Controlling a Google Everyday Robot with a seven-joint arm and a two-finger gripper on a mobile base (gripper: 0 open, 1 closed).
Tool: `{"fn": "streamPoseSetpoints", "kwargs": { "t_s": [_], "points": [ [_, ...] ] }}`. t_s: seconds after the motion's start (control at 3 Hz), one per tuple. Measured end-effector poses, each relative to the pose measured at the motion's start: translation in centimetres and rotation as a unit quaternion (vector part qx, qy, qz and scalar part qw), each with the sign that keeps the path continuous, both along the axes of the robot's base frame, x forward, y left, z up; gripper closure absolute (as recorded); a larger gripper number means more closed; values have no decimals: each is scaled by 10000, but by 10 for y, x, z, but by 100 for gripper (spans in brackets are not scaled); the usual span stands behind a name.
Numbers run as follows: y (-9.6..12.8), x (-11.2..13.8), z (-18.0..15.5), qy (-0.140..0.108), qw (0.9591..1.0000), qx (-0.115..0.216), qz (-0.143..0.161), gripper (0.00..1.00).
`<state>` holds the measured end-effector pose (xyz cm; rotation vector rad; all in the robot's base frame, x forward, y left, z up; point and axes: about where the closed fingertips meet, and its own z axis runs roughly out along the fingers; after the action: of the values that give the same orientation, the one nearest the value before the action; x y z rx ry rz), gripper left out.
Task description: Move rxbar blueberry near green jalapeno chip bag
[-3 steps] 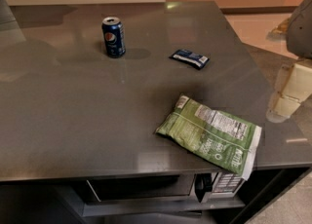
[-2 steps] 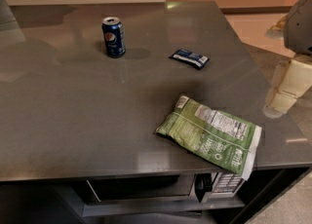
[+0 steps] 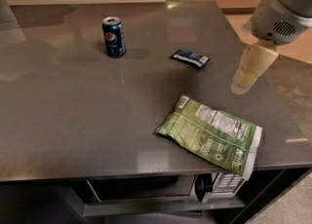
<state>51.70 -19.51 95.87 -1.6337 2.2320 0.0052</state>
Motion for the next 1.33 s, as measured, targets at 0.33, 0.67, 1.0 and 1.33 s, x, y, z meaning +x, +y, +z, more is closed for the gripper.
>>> {"fn": "streamPoseSetpoints", "kwargs": {
  "t_s": [0.33,0.67,1.0,1.33],
  "points": [
    [13,45,-17,107,9995,254,-172,0],
    [27,94,-43,248,9978,412,-458,0],
    [37,136,-71,470,9954,475,-680,0],
    [47,168,-98,675,9933,477,-812,0]
  ]
}}
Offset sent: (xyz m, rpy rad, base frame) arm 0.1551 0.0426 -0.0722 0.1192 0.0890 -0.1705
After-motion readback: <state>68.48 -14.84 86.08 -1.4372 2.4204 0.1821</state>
